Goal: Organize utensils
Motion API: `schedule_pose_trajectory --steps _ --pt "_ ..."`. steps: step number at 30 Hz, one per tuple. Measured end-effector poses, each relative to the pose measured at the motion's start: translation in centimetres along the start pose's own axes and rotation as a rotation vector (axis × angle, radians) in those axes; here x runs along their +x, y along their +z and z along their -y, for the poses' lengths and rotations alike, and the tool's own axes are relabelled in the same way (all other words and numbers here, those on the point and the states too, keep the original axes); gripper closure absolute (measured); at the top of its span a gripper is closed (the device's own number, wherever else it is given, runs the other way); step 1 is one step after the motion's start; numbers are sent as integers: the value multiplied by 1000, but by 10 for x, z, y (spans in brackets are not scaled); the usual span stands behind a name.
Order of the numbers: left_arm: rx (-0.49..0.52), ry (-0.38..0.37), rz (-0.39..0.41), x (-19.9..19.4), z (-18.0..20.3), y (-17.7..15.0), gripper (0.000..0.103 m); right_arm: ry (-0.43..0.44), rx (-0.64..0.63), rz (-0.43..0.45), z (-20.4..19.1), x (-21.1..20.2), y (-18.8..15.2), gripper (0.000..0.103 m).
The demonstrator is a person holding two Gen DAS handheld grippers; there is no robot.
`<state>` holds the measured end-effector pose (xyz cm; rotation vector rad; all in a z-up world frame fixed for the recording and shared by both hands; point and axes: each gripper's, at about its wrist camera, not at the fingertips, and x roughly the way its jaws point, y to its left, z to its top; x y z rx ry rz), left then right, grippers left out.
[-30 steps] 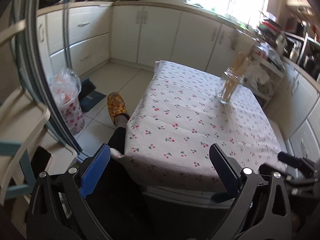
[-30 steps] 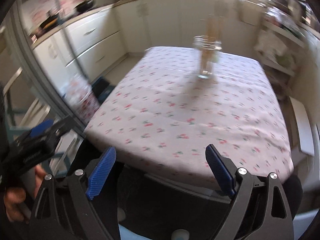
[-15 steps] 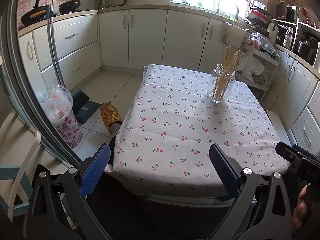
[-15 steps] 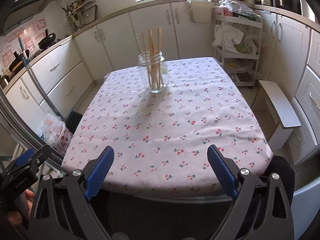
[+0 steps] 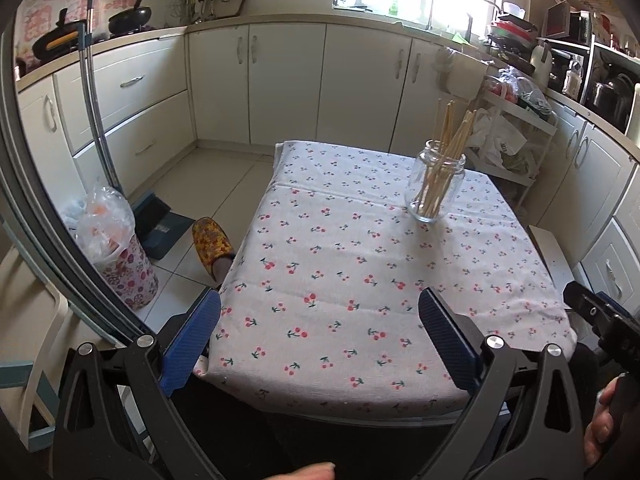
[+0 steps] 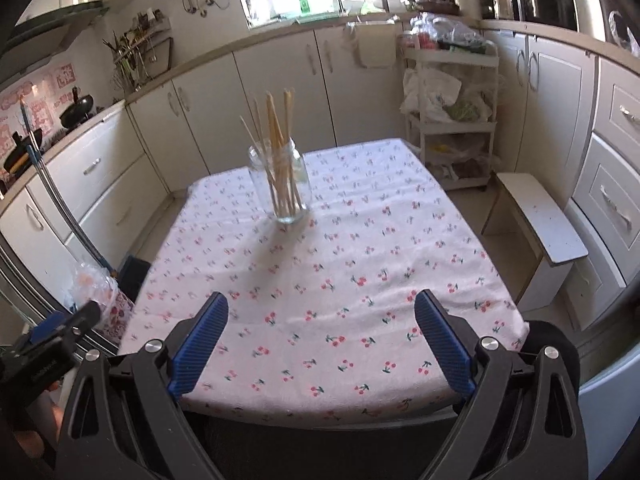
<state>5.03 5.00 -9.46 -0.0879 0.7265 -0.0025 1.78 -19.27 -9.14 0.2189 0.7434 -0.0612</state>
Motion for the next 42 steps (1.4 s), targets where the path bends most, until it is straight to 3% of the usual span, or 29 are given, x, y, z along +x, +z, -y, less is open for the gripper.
schedule_pose_trajectory --steps 8,13,21,30,42 --pt "-13 -9 45 -52 8 17 8 76 23 105 -22 -78 27 7" --pt "19 -10 21 -84 16 17 8 110 32 131 -34 -120 10 7" --pt "17 -33 131 -135 21 14 8 73 30 191 -32 -162 -7 7" --pt "25 -36 183 -168 23 11 8 91 2 240 -37 -181 -11 7" --pt "29 -41 205 -179 25 13 8 92 3 260 -38 -189 -12 7"
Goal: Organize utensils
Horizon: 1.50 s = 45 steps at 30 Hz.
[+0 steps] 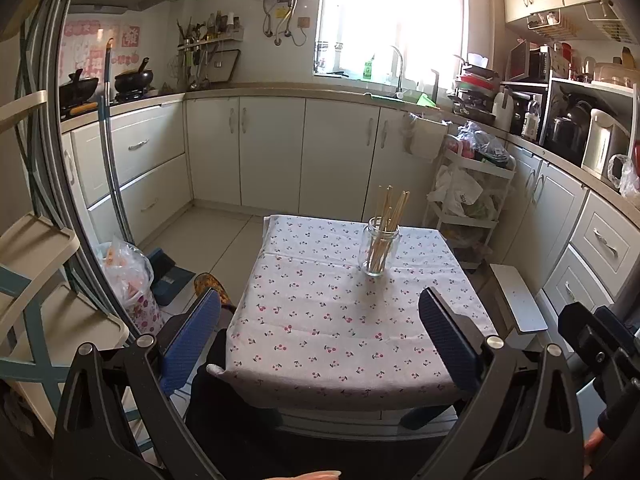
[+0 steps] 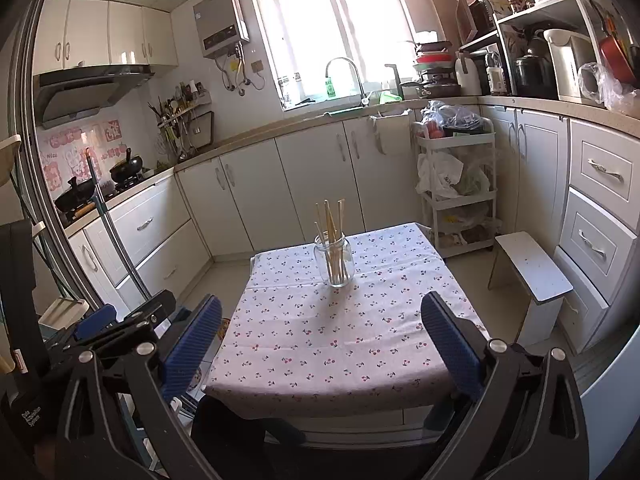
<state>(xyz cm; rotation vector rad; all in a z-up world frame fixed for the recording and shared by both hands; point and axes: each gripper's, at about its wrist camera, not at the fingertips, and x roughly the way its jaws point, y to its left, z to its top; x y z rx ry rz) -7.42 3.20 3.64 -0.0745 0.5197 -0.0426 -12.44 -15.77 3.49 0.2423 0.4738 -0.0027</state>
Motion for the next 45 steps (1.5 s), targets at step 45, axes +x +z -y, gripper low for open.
schedule_pose_trajectory --steps 45 --pt "-1 -9 28 -12 6 3 8 13 -10 21 -2 -8 2 7"
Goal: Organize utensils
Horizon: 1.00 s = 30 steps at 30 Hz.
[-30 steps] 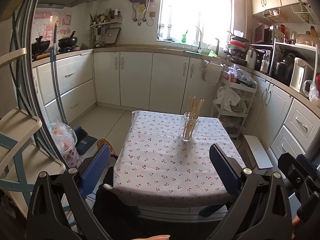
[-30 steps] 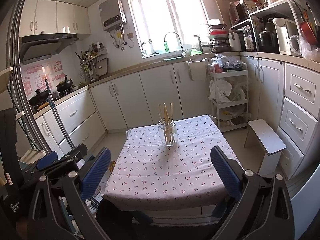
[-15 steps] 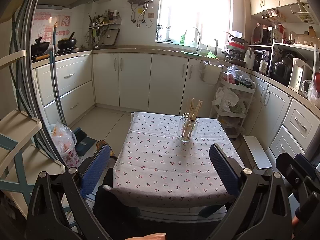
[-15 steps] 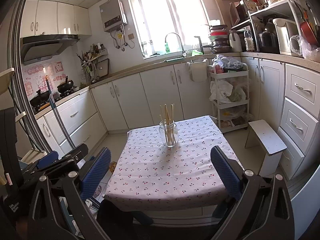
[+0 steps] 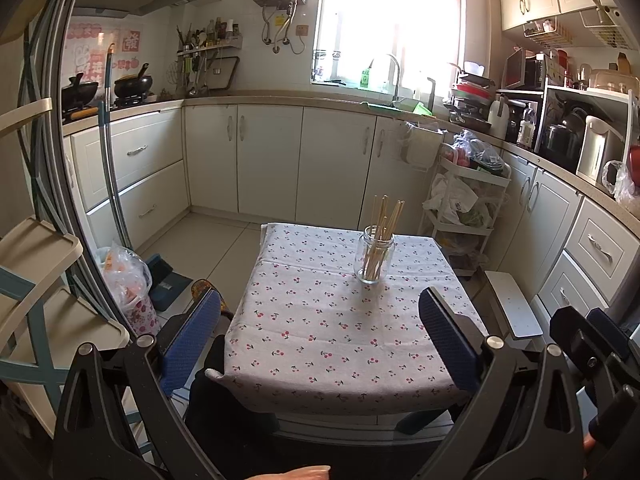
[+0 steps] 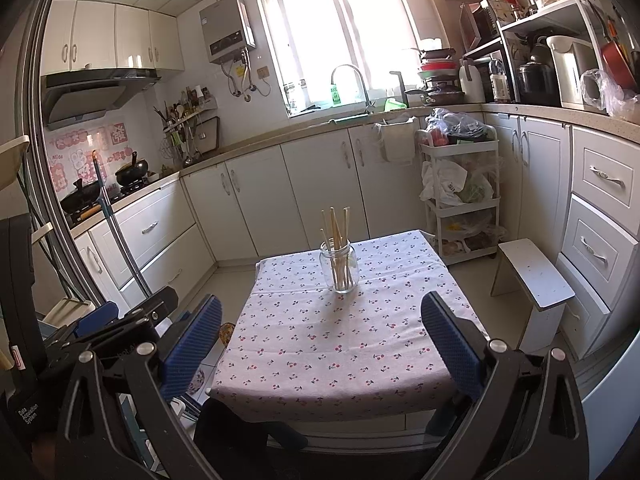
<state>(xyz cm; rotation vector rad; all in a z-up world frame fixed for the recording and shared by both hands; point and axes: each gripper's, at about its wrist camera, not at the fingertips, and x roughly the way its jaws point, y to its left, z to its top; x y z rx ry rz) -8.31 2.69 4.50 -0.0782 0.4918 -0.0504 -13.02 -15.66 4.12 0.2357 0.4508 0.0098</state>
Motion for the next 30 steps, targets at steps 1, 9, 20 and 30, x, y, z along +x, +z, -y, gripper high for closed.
schedule_pose_trajectory --steps 1,9,20,30 --pt "0 -1 0 0 0 0 8 0 0 1 0 0 0 7" --pt "-1 -3 -4 0 2 0 8 5 -3 -2 -6 1 0 7" --pt "-17 -24 -21 4 3 0 8 4 -3 -1 -6 1 -1 7" --pt "23 -12 8 9 8 -3 8 -2 11 -5 -3 7 1 7"
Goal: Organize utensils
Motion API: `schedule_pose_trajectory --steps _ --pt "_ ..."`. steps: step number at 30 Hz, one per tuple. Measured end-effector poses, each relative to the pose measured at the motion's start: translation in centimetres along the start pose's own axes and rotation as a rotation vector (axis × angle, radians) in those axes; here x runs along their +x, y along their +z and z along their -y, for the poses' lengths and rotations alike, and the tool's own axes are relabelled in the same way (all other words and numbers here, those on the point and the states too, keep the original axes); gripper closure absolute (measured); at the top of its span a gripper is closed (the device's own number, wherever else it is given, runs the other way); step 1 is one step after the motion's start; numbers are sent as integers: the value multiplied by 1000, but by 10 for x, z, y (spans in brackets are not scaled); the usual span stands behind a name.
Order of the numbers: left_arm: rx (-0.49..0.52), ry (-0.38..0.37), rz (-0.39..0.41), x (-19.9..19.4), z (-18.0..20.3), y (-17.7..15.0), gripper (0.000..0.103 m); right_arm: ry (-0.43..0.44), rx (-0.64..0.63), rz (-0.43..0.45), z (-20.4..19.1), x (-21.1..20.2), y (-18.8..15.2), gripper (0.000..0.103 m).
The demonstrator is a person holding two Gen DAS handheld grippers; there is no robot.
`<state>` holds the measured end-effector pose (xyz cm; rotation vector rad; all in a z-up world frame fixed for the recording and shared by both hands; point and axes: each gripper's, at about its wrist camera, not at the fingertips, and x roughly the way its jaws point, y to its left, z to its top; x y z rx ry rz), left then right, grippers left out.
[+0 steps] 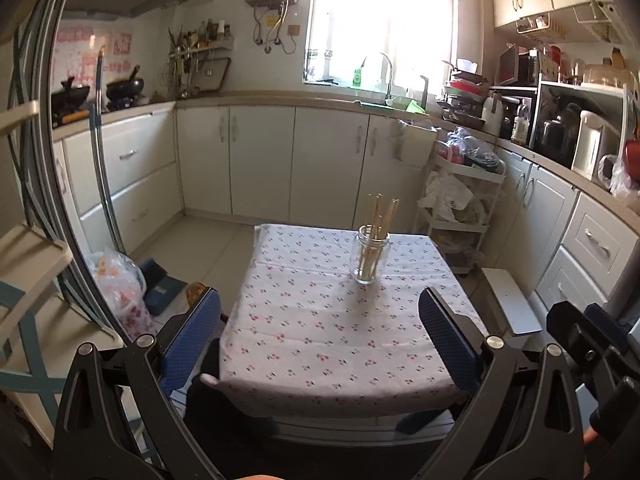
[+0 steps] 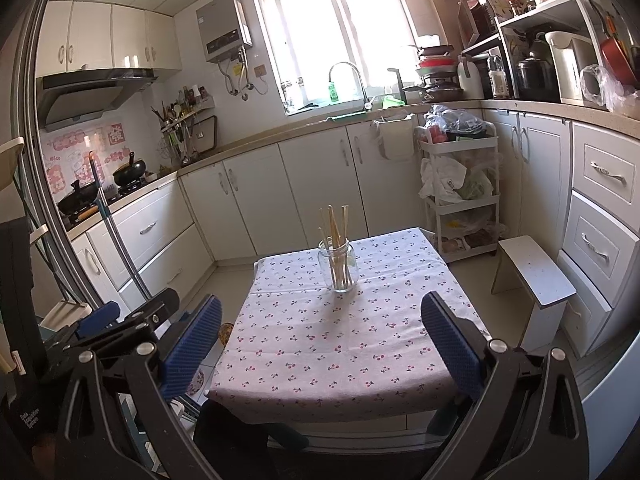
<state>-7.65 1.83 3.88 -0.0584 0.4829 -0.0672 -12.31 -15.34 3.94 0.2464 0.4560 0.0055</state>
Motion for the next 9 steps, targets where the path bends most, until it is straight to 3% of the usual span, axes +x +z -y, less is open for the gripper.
schedule_pose_trajectory --steps 9 --pt "-17 25 -33 20 -5 7 8 -17 11 -10 5 17 2 7"
